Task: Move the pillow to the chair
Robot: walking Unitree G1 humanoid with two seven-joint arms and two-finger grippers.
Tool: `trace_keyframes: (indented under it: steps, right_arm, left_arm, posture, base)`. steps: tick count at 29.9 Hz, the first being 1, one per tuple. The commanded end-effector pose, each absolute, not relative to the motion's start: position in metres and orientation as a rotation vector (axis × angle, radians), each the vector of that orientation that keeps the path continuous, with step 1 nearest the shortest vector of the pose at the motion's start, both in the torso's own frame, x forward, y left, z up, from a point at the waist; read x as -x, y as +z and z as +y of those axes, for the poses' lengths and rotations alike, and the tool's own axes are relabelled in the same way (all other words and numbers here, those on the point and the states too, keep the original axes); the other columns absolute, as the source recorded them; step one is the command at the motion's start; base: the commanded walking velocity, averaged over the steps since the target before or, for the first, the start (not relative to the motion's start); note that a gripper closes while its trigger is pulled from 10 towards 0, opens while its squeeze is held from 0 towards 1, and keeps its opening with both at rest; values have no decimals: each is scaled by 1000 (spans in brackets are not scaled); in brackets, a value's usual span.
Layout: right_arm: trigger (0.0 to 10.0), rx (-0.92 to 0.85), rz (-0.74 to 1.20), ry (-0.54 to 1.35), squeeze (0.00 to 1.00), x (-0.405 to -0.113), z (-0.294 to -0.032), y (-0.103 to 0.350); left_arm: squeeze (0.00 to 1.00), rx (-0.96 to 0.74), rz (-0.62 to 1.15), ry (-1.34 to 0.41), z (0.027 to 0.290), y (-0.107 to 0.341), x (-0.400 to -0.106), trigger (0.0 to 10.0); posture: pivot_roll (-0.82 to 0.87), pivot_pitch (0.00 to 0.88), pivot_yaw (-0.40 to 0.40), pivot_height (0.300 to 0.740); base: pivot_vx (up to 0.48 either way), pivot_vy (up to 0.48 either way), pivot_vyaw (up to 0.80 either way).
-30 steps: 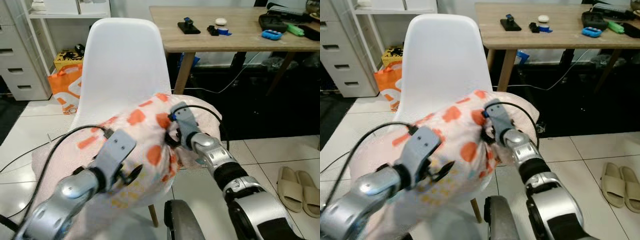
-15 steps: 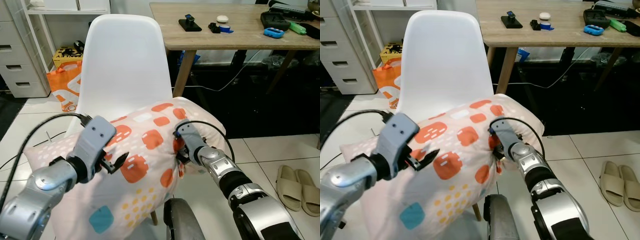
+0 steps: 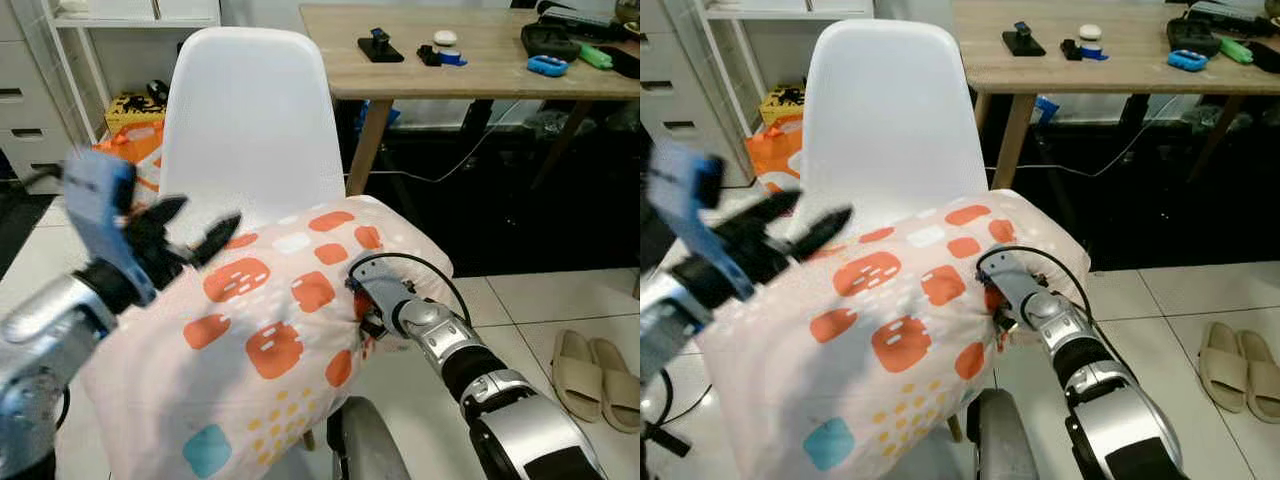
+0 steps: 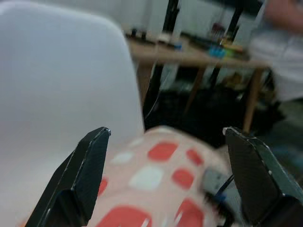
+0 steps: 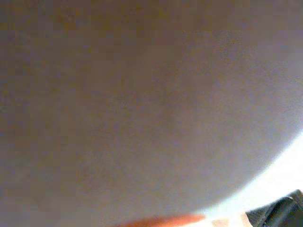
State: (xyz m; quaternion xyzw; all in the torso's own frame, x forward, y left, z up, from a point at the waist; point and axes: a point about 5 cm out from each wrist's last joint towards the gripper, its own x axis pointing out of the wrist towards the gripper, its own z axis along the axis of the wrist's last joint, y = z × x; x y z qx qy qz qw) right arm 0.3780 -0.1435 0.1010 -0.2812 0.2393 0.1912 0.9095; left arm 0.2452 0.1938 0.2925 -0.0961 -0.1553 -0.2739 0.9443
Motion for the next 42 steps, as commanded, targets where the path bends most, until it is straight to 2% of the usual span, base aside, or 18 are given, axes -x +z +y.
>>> trace_keyframes:
  steps: [1,6,10,12,15,17,18,19,22,24,27,28,30,31,32,33,36,42]
  right_arm:
    - [10000,578,501,385,0,-378,-145,100]
    - [10000,512,494,406,0,-375,-139,94]
    - [10000,453,487,458,0,-374,-130,95]
    - [10000,481,509,523,0,-372,-127,93]
    - [10000,494,517,534,0,-371,-128,93]
    - [10000,503,527,532,0,-372,-132,94]
    - [10000,503,527,532,0,-372,-132,94]
    - [10000,506,529,529,0,-373,-135,96]
    - [10000,506,529,529,0,-373,-135,96]
    - [10000,516,529,504,0,-375,-142,100]
    - [10000,522,528,493,0,-376,-144,101]
    - [10000,525,525,482,0,-377,-147,104]
    - [10000,525,525,482,0,-377,-147,104]
    - [10000,528,521,472,0,-379,-149,106]
    - [10000,529,516,461,0,-380,-151,109]
    - [10000,529,516,461,0,-380,-151,109]
    - [10000,528,509,444,0,-382,-153,113]
    - [10000,529,502,432,0,-384,-155,117]
  left_arm:
    - [0,293,-385,-618,195,301,-238,10000]
    - [0,430,-520,-727,194,317,-224,10000]
    - [0,367,-465,-753,193,313,-222,10000]
    - [0,223,-330,-815,186,296,-217,10000]
    - [0,184,-286,-835,184,289,-214,10000]
    - [0,9,-118,-869,177,267,-207,10000]
    - [0,9,-118,-869,177,267,-207,10000]
    - [0,-85,-11,-894,176,254,-203,10000]
    - [0,-85,-11,-894,176,254,-203,10000]
    - [0,-154,151,-978,175,236,-191,10000]
    - [0,-155,198,-1016,173,233,-186,10000]
    - [0,-181,277,-1048,172,224,-181,10000]
    - [0,-181,277,-1048,172,224,-181,10000]
    - [0,-203,357,-1068,171,213,-176,10000]
    - [0,-230,481,-1037,172,190,-176,10000]
    - [0,-230,481,-1037,172,190,-176,10000]
    - [0,-249,652,-972,177,152,-173,10000]
    - [0,-229,720,-941,180,129,-169,10000]
  posture:
    - [-148,166,-72,501]
    - [-148,170,-72,501]
    - [-145,170,-73,501]
    - [-149,172,-73,501]
    - [-149,172,-73,501]
    - [-154,172,-74,501]
    - [-154,172,-74,501]
    - [-158,172,-74,501]
    - [-158,172,-74,501]
    - [-162,172,-74,501]
    - [-162,173,-72,501]
    - [-161,173,-72,501]
    - [-161,173,-72,501]
    - [-160,174,-71,501]
    - [-159,174,-68,501]
    - [-159,174,-68,501]
    - [-159,175,-68,501]
    - [-163,177,-66,501]
  base:
    - [0,0,0]
    - [0,0,0]
    - [0,0,0]
    - [0,0,0]
    - [0,0,0]
    - [0,0,0]
    - [0,0,0]
    - [0,0,0]
    - [0,0,0]
    - [0,0,0]
    - [0,0,0]
    - [0,0,0]
    - [0,0,0]
    - [0,0,0]
    - [0,0,0]
    - [0,0,0]
    - [0,0,0]
    - [0,0,0]
